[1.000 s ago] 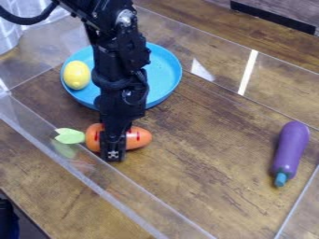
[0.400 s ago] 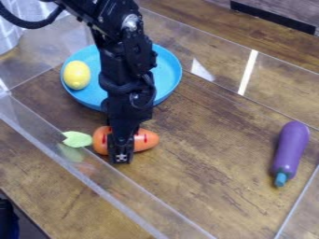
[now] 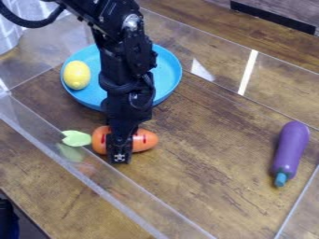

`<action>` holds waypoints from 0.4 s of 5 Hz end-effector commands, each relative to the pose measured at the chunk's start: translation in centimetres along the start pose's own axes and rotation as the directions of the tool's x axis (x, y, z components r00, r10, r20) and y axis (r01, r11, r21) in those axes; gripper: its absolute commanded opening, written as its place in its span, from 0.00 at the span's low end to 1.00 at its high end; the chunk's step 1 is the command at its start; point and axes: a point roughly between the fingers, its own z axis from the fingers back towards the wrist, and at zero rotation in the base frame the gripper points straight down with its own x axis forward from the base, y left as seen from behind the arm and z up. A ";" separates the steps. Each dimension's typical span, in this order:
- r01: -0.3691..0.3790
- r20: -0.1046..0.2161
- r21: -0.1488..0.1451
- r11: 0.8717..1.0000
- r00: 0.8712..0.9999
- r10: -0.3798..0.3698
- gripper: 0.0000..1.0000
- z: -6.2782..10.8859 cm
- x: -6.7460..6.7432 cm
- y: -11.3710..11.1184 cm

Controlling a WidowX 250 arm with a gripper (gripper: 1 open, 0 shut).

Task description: Move the carrot to the left side

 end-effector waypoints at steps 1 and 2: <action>-0.040 0.010 0.037 0.999 0.999 0.040 0.00 0.8 -0.2 1.6; -0.055 0.001 0.044 0.997 0.998 0.055 0.00 0.8 0.0 1.5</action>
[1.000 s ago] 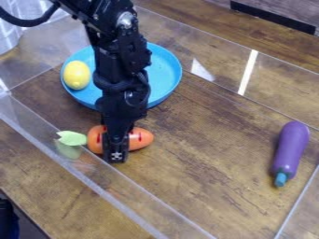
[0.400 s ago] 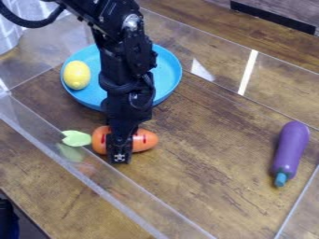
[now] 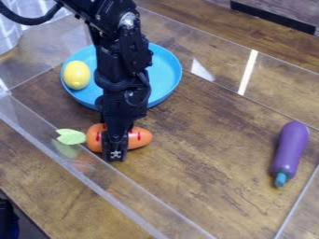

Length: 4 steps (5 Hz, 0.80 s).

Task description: Move the carrot to the left side

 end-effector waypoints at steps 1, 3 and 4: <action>-0.018 0.019 0.041 0.999 1.000 0.018 0.00 0.8 0.8 0.8; -0.078 0.001 0.056 0.995 0.997 0.078 0.00 3.6 -1.6 2.9; -0.136 -0.011 0.101 0.986 0.990 0.137 0.00 7.2 -3.9 5.7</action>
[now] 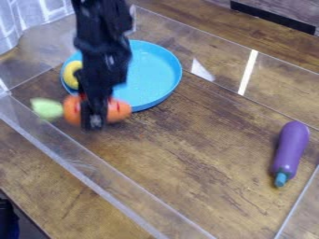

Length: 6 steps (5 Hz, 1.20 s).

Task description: Move the carrot to the left side

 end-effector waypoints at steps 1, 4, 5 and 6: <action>-0.073 0.030 0.082 0.994 0.997 0.071 0.00 4.8 -0.6 4.0; -0.074 0.039 0.068 0.995 0.997 0.071 1.00 3.3 -0.6 3.7; -0.070 0.035 0.068 0.995 0.997 0.068 1.00 2.6 -0.7 3.6; -0.086 0.032 0.064 0.994 0.996 0.084 1.00 1.8 -0.7 3.4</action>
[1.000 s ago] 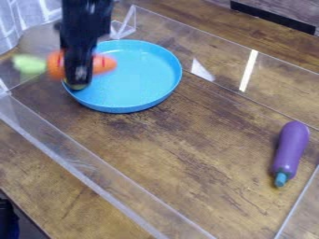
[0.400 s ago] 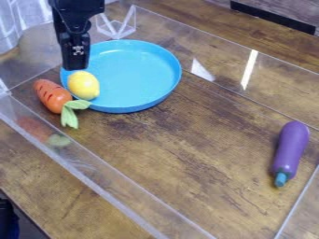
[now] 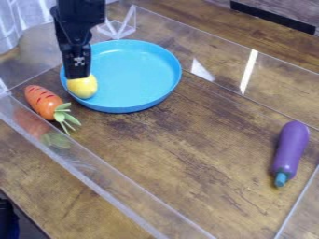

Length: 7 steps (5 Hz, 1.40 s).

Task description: Move the carrot to the left side

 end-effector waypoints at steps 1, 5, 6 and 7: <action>-0.011 0.012 0.030 0.999 1.000 0.010 1.00 0.0 -0.3 0.3; 0.007 0.003 0.053 0.999 1.000 -0.007 1.00 -4.3 -0.6 0.3; 0.011 0.010 0.055 0.998 1.000 -0.011 1.00 -5.9 -0.5 -0.2; -0.023 0.015 0.062 0.998 1.000 0.022 1.00 -6.2 -0.7 0.4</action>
